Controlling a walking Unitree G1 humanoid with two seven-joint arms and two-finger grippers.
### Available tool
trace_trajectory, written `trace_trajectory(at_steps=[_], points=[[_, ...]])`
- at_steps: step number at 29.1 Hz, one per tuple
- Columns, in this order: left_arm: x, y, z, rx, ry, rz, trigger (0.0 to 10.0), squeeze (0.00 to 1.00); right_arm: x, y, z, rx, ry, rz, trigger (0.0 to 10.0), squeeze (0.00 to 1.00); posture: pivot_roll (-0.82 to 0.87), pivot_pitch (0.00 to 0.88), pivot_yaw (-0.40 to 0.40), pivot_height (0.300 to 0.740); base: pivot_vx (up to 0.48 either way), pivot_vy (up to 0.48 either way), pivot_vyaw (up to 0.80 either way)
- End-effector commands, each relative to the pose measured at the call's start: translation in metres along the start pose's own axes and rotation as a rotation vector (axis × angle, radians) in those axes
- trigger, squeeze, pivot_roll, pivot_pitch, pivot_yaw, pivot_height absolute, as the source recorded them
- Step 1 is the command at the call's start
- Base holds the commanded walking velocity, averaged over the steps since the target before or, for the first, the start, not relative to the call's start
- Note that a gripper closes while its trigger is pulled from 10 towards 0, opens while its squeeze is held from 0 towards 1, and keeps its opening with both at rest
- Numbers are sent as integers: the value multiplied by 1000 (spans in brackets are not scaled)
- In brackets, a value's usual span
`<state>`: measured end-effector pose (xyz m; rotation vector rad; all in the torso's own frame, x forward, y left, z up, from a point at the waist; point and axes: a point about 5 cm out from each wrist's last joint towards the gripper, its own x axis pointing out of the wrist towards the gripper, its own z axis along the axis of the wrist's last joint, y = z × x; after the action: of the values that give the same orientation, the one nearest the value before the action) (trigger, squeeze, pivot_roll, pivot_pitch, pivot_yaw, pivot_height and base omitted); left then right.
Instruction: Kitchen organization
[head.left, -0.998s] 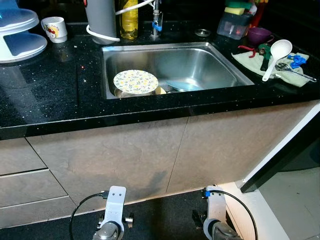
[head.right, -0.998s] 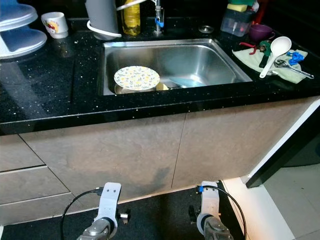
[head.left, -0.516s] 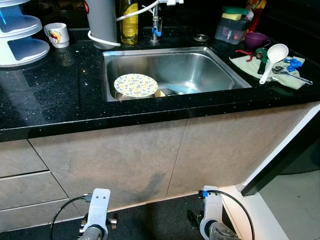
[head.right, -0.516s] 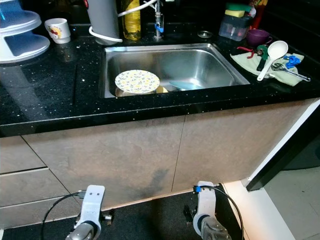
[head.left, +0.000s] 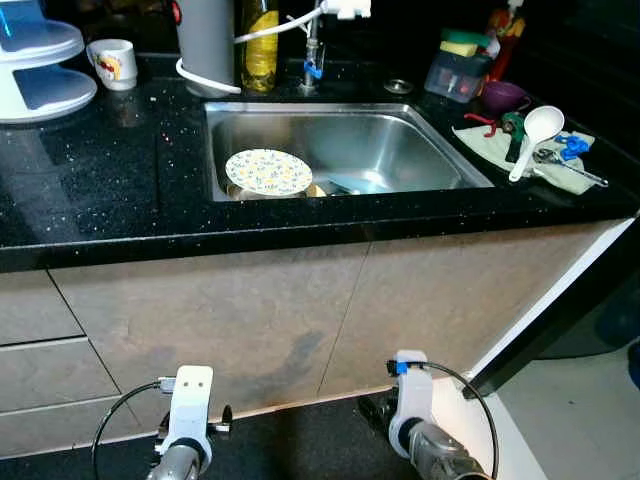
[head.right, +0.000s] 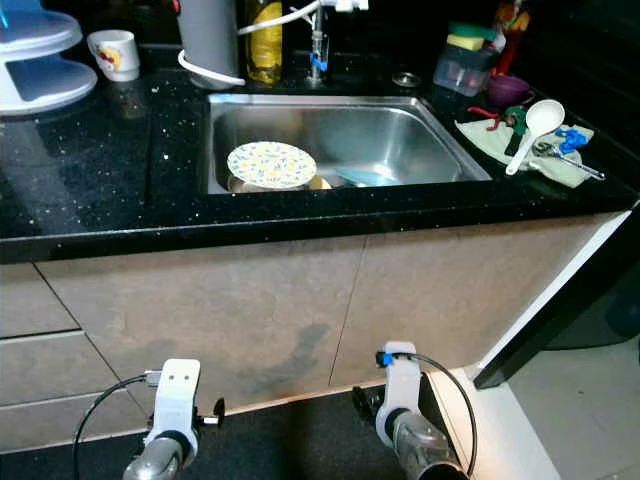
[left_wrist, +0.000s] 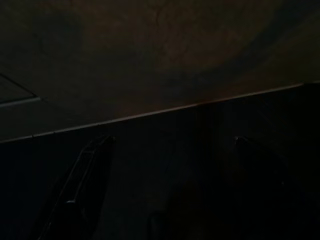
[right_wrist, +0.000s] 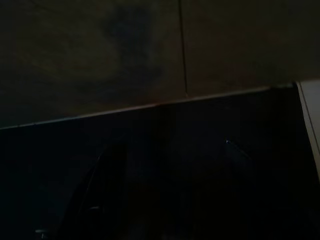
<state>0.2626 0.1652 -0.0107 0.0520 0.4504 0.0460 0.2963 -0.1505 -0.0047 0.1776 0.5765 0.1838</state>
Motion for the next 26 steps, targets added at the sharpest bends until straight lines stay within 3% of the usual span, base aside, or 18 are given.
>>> trace_trajectory(at_steps=[1, 10, 15, 26], points=[[-5, -5, -8, 8, 28, -13, 10000, 0, -2, -2, -6, 7, 11, 3, 10000, 0, 102, 153, -147, 740, 0, 0, 0], [-8, -8, -8, 3, 33, -24, 10000, 0, -1, 2, -9, 62, 17, 23, 10000, 0, 48, 172, -97, 740, 0, 0, 0], [-3, -6, -4, -4, 51, -18, 10000, 0, 0, 9, -11, 91, 28, 28, 10000, 0, -26, 180, -58, 740, 0, 0, 0], [1, -9, 2, -26, 36, 7, 10000, 0, 0, 6, -12, 90, 34, 3, 10000, 0, -38, 174, -70, 740, 0, 0, 0]])
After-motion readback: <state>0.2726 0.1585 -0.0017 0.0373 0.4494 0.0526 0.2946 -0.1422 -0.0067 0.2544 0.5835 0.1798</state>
